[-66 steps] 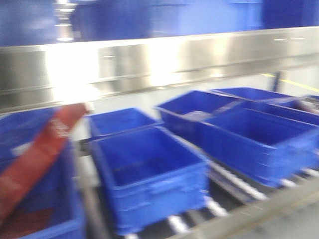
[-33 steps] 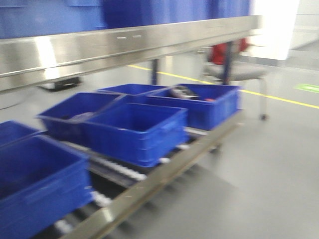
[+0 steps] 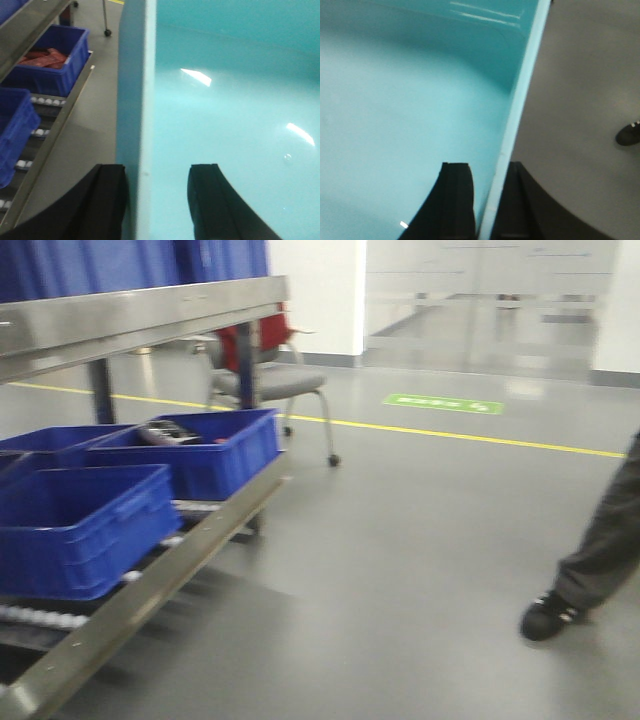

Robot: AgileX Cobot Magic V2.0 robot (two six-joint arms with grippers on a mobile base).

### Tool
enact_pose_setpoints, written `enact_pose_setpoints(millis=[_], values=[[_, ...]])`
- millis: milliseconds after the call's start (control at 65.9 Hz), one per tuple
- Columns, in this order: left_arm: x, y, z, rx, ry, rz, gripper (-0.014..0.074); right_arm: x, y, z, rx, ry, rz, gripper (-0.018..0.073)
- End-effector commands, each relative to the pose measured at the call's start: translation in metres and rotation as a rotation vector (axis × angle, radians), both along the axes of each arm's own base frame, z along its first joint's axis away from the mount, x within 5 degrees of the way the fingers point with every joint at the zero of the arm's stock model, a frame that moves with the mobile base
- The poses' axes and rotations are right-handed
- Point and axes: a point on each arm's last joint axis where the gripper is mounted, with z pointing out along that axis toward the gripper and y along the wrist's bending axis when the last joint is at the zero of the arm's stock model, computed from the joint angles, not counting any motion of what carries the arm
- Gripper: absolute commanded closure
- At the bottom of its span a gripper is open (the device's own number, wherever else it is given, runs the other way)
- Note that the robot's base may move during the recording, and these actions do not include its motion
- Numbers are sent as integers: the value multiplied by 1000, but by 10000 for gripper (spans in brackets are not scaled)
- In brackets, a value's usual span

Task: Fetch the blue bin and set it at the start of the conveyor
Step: 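Turn the base away from the shelf while holding the bin with both grippers, then drive across the floor carrying the teal bin in both grippers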

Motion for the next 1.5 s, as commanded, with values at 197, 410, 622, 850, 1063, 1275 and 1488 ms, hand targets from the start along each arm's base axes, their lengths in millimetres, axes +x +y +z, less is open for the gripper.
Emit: enact_pose_setpoints(millis=[197,410,622,850,1063,1275,1488], values=[[-6,6,11,49,-71,11,708,-3,-12,10,-71,-79,-35,712],[-6,6,11,49,-71,11,708,-3,-12,11,-70,-80,-35,712],[-6,6,11,49,-71,11,708,-3,-12,11,-70,-80,-35,712],[-6,6,11,49,-71,11,708,-3,-12,11,-70,-80,-35,712],[-6,6,11,48,-74,11,708,-3,-12,11,-70,-80,-35,712],[-6,6,11,48,-74,11,708,-3,-12,11,-70,-80,-35,712],[-6,6,11,48,-74,11,708,-3,-12,11,-70,-80,-35,712]])
